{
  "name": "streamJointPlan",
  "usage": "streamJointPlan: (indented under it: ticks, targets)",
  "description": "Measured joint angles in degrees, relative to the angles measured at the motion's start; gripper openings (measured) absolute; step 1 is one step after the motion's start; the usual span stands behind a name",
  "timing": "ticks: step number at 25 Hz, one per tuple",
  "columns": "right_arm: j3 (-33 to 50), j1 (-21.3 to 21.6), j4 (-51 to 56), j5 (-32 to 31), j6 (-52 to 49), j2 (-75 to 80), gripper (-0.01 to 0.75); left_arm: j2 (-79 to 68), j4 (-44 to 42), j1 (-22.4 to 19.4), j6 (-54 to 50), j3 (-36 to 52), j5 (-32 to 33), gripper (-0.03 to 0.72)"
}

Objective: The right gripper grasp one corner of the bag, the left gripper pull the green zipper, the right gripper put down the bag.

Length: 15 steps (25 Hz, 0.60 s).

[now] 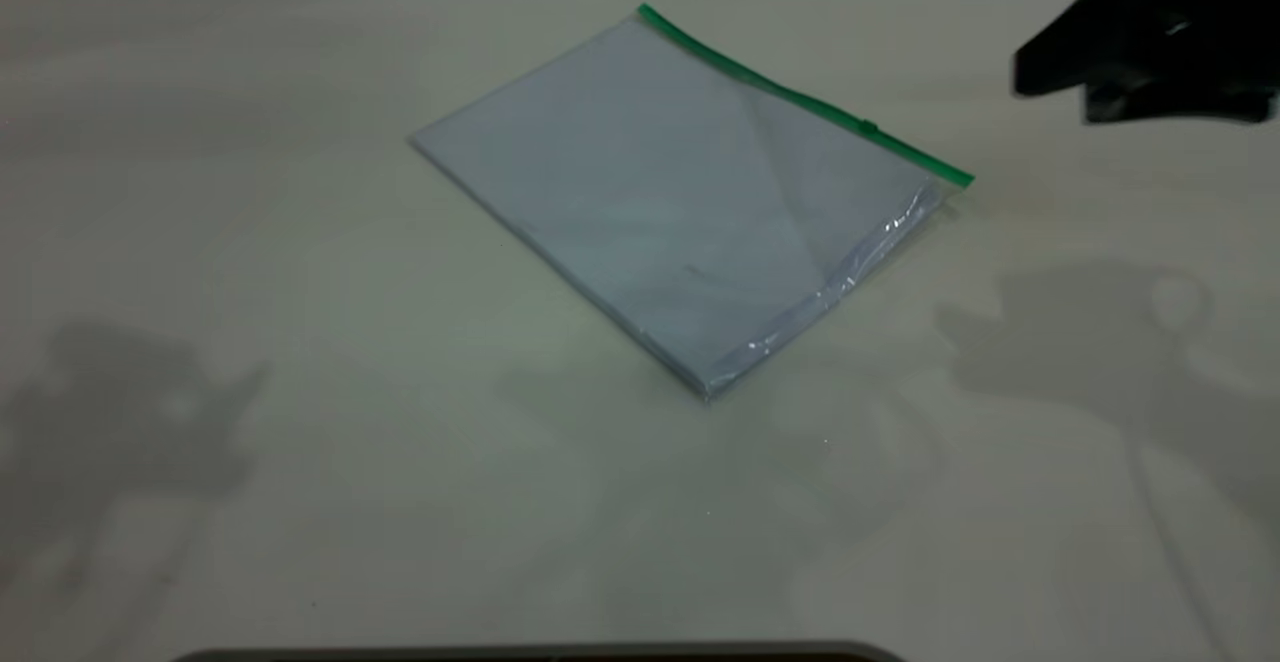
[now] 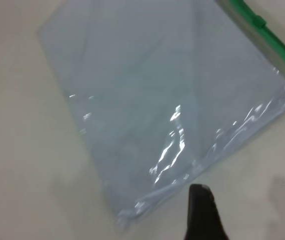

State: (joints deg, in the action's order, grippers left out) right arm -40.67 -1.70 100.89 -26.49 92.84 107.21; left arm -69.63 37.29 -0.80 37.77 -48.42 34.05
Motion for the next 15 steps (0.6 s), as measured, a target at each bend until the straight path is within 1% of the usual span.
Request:
streamJointPlan:
  ticks: [4,8,11,15]
  targets:
    - [-10.06,0.59,-0.69,-4.20,0.12,13.67,0.522,-2.57,3.72,0.00,4.21,-0.11,-0.54,0.588]
    - [-18.48,4.01,-2.84,-8.65,-1.84,23.27,0.522,-3.03,4.33,0.00,5.33,-0.11,-0.59,0.588]
    - [-23.45,6.69,-5.56,-9.24,-3.69,28.27,0.515,-3.03,4.46,0.00,5.55,-0.11,-0.60,0.588]
    - [-27.76,8.22,-9.91,-9.24,-5.99,32.25,0.506,-3.04,4.46,0.00,5.61,-0.18,-0.60,0.588]
